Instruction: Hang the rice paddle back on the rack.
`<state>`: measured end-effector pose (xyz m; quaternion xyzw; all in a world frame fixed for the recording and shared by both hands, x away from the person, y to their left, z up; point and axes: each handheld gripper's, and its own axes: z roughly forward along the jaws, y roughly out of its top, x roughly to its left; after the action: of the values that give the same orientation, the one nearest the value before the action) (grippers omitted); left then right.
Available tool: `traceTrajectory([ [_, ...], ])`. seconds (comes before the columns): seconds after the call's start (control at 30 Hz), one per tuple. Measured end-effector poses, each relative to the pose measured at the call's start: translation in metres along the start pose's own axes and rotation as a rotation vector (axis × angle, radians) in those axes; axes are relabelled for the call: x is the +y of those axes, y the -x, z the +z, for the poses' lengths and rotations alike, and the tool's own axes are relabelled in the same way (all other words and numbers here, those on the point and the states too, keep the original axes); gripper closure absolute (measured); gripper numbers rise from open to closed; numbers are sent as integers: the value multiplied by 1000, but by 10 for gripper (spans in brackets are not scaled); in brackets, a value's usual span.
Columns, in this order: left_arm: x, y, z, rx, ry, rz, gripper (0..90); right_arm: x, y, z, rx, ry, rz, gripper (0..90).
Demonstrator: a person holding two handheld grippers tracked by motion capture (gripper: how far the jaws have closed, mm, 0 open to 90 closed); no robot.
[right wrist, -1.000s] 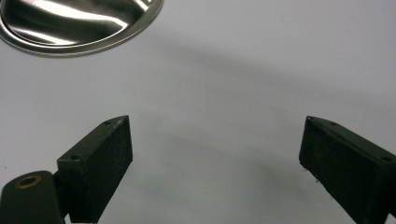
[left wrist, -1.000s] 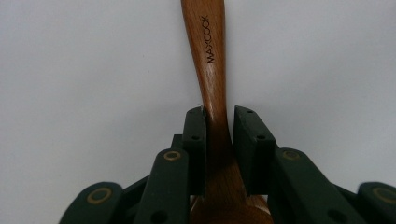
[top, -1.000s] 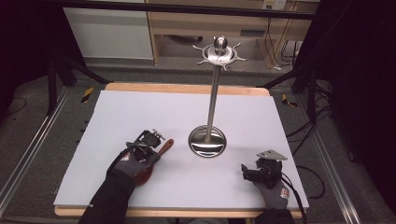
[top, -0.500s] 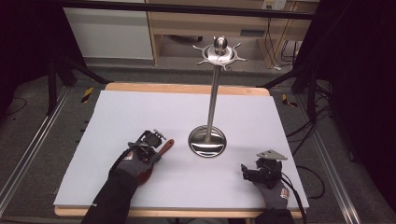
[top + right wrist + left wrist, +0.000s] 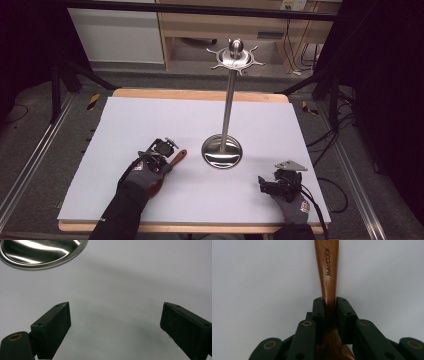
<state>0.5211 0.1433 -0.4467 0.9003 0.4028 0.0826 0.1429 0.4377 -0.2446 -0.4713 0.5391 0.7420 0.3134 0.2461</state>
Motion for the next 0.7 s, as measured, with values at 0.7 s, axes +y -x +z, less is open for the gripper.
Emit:
traceTrajectory([
  [0.7, -20, 3, -29, -18, 120, 31, 776, 0, 0, -1, 2, -2, 0, 100],
])
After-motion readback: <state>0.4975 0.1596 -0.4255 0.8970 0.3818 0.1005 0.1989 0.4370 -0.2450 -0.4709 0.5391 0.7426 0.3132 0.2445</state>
